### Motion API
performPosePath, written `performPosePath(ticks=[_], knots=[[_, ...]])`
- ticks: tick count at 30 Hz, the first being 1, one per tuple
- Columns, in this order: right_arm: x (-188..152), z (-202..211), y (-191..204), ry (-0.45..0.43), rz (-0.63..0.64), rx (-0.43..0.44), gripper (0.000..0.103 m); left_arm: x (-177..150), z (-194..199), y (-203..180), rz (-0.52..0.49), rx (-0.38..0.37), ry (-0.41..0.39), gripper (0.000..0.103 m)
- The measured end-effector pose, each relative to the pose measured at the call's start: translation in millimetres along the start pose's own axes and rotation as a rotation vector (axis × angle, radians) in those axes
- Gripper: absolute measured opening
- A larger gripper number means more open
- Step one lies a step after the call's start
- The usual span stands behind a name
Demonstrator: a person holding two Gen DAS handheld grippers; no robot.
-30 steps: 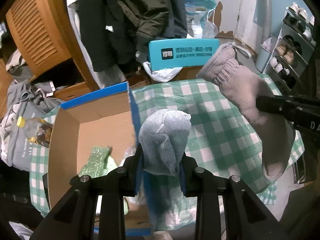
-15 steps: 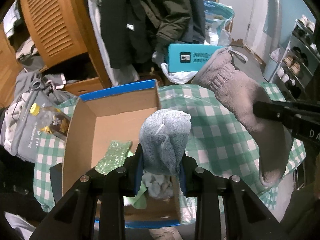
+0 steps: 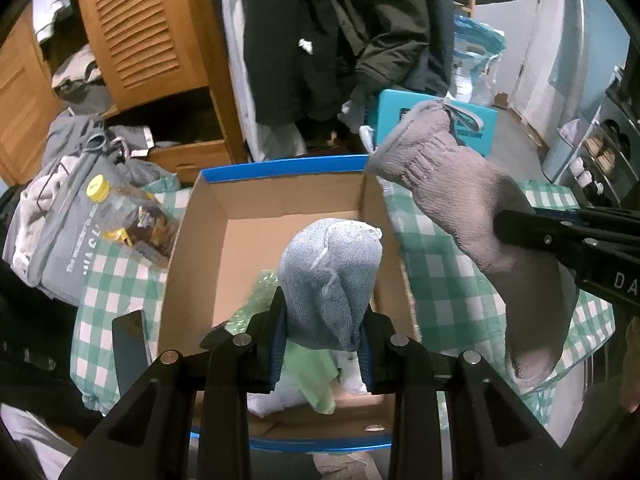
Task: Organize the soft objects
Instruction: 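Carry the grey sock and grey glove with both tools over the box, then open both tools to drop the sock and glove into the box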
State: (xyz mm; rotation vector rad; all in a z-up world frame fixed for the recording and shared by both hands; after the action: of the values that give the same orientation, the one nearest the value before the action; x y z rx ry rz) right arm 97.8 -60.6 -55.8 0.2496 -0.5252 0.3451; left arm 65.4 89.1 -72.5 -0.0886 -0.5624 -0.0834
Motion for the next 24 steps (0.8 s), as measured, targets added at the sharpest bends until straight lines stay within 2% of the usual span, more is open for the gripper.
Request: performPosePath(ticks=[14,24], knots=[[22.1,-35.4,60.7,0.037,0.062,0.039,0.010,-10.0,-10.1,52.3,0.091,0.028,0.023,0.030],[22.9,-59.7,84.5,0.078,0.086,0.051,0.010,-16.8,-19.6,74.4,0.131,0.041,0.048,0.031]])
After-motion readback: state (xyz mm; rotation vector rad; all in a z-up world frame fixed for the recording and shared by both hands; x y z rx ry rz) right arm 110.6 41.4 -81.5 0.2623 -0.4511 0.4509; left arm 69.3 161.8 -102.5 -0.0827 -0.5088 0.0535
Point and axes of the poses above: each gripper's, at about its wrist camera, not at the fingertips, and z roughly against the way its jaws point, y to its left, x to its top, the point moved 6 cm from there along -z, roughly the way its jaws point, and after that the axes turned 6 degrees about -x, right-handed, at the moved point
